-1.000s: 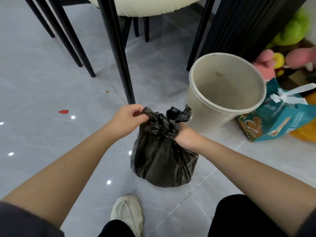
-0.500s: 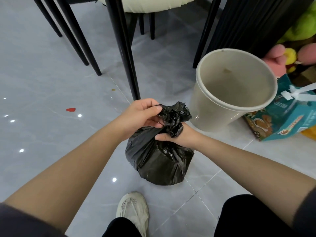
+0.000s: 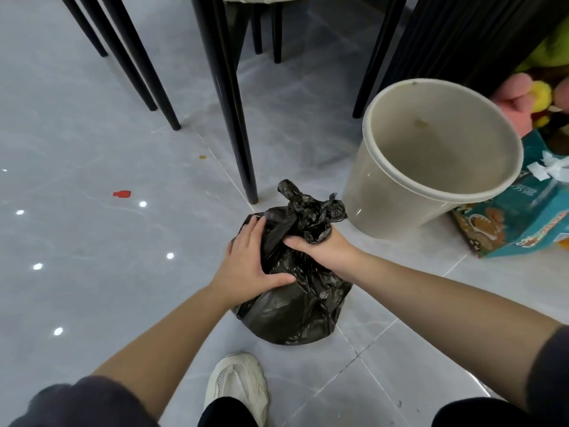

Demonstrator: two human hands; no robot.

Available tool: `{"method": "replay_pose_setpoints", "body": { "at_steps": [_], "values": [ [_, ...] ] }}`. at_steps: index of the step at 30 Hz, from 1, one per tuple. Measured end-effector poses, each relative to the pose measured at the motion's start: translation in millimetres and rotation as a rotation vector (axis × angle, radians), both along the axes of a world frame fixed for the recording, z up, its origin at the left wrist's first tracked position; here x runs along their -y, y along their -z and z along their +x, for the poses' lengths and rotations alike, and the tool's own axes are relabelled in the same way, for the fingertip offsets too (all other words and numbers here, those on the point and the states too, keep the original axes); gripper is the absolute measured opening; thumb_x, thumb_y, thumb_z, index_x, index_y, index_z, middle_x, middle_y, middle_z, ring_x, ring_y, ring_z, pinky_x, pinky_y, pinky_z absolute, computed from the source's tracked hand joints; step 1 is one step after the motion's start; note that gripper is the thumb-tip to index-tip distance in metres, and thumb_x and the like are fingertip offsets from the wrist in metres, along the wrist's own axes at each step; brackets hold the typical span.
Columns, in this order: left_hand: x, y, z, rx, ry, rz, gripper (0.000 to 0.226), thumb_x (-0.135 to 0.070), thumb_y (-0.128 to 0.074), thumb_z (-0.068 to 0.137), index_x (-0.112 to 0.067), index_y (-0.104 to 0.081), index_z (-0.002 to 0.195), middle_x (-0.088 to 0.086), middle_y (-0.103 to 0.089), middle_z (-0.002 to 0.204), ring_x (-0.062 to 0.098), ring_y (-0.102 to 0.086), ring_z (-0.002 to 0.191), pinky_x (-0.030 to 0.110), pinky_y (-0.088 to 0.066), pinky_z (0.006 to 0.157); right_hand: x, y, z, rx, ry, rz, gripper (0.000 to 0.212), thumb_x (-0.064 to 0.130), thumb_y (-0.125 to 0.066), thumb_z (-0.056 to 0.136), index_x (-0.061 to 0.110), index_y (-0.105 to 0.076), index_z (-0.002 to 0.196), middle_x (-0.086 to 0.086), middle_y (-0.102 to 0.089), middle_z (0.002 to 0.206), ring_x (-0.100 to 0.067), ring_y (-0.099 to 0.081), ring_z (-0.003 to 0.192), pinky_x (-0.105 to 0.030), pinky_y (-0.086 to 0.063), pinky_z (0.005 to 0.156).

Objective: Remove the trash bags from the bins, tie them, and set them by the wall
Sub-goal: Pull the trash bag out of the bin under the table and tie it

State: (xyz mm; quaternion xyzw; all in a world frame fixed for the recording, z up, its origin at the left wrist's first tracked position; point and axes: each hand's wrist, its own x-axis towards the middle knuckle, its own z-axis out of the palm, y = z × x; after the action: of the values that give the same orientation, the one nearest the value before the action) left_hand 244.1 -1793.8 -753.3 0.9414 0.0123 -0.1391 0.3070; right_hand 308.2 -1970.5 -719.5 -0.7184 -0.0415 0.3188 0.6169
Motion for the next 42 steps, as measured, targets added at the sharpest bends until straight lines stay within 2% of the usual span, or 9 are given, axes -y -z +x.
{"method": "replay_pose_setpoints", "body": {
  "at_steps": [6, 12, 19, 23, 28, 34, 37, 39, 42],
  "values": [
    [27, 34, -8, -0.053, -0.011, 0.053, 0.126, -0.091, -0.047, 0.054, -0.031, 0.007, 0.150, -0.002, -0.005, 0.160, 0.021, -0.009, 0.147, 0.053, -0.019, 0.115, 5, 24, 1, 0.013, -0.014, -0.119, 0.045, 0.047, -0.077, 0.065, 0.037, -0.065, 0.107, 0.011, -0.069, 0.113, -0.007, -0.062, 0.108, -0.034, -0.048, 0.098],
    [34, 36, -5, -0.021, -0.058, 0.051, 0.109, -0.085, -0.039, 0.065, -0.021, -0.014, 0.150, -0.001, -0.024, 0.154, 0.017, -0.018, 0.143, 0.051, -0.013, 0.117, 8, 32, 5, 0.003, -0.001, -0.148, 0.037, 0.035, -0.078, 0.073, 0.032, -0.064, 0.107, 0.011, -0.068, 0.109, -0.009, -0.062, 0.107, -0.036, -0.047, 0.100],
    [17, 14, -4, 0.238, -0.282, -0.247, 0.017, -0.034, -0.063, 0.086, -0.018, -0.060, 0.084, -0.005, -0.056, 0.078, 0.004, -0.052, 0.073, 0.025, -0.042, 0.070, 10, 36, 9, -0.030, -0.030, -0.187, 0.065, 0.069, -0.075, 0.055, 0.041, -0.062, 0.112, 0.015, -0.068, 0.113, -0.009, -0.062, 0.108, -0.040, -0.049, 0.099],
    [20, 17, -1, 0.127, -0.372, -0.372, 0.032, -0.026, -0.066, 0.086, -0.007, -0.054, 0.064, -0.001, -0.048, 0.054, 0.006, -0.040, 0.052, 0.021, -0.035, 0.053, 8, 36, 9, -0.029, -0.042, -0.162, 0.075, 0.075, -0.074, 0.050, 0.041, -0.061, 0.116, 0.015, -0.066, 0.117, -0.010, -0.061, 0.112, -0.040, -0.047, 0.101],
    [38, 14, 2, 0.086, -0.411, -0.491, 0.012, -0.012, -0.063, 0.085, -0.014, -0.073, 0.077, 0.000, -0.069, 0.072, 0.011, -0.060, 0.067, 0.025, -0.048, 0.065, 7, 37, 9, -0.012, -0.070, -0.123, 0.071, 0.066, -0.080, 0.051, 0.033, -0.065, 0.112, 0.009, -0.069, 0.114, -0.011, -0.062, 0.111, -0.041, -0.047, 0.101],
    [43, 20, -1, 0.188, -0.367, -0.294, 0.008, -0.023, -0.070, 0.082, -0.022, -0.062, 0.078, -0.010, -0.057, 0.079, 0.013, -0.054, 0.079, 0.032, -0.044, 0.076, 3, 45, 14, -0.167, 0.051, -0.094, 0.054, 0.056, -0.078, 0.059, 0.035, -0.069, 0.108, 0.010, -0.070, 0.113, -0.016, -0.062, 0.112, -0.044, -0.045, 0.103],
    [32, 22, -13, 0.228, -0.235, -0.080, 0.038, -0.049, -0.057, 0.080, -0.025, -0.056, 0.109, -0.006, -0.052, 0.117, 0.013, -0.046, 0.114, 0.038, -0.036, 0.098, 2, 34, 16, -0.256, 0.073, -0.194, 0.061, 0.066, -0.071, 0.055, 0.029, -0.069, 0.104, 0.005, -0.068, 0.114, -0.021, -0.061, 0.112, -0.041, -0.045, 0.102],
    [26, 17, -15, 0.251, -0.149, -0.043, 0.065, -0.055, -0.051, 0.078, -0.023, -0.041, 0.133, -0.002, -0.036, 0.144, 0.014, -0.029, 0.135, 0.038, -0.023, 0.111, 0, 14, 18, -0.196, -0.013, -0.218, 0.023, 0.050, -0.062, 0.081, 0.030, -0.064, 0.092, 0.008, -0.067, 0.105, -0.016, -0.061, 0.107, -0.032, -0.046, 0.098],
    [12, 9, 9, 0.258, 0.004, -0.002, 0.088, -0.062, -0.051, 0.073, -0.021, -0.024, 0.147, 0.001, -0.028, 0.152, 0.022, -0.019, 0.143, 0.048, -0.015, 0.117, -3, -19, 20, -0.055, -0.151, -0.095, 0.012, 0.027, -0.051, 0.097, 0.032, -0.057, 0.106, 0.023, -0.058, 0.099, 0.016, -0.056, 0.091, -0.005, -0.045, 0.084]
  ]
}}
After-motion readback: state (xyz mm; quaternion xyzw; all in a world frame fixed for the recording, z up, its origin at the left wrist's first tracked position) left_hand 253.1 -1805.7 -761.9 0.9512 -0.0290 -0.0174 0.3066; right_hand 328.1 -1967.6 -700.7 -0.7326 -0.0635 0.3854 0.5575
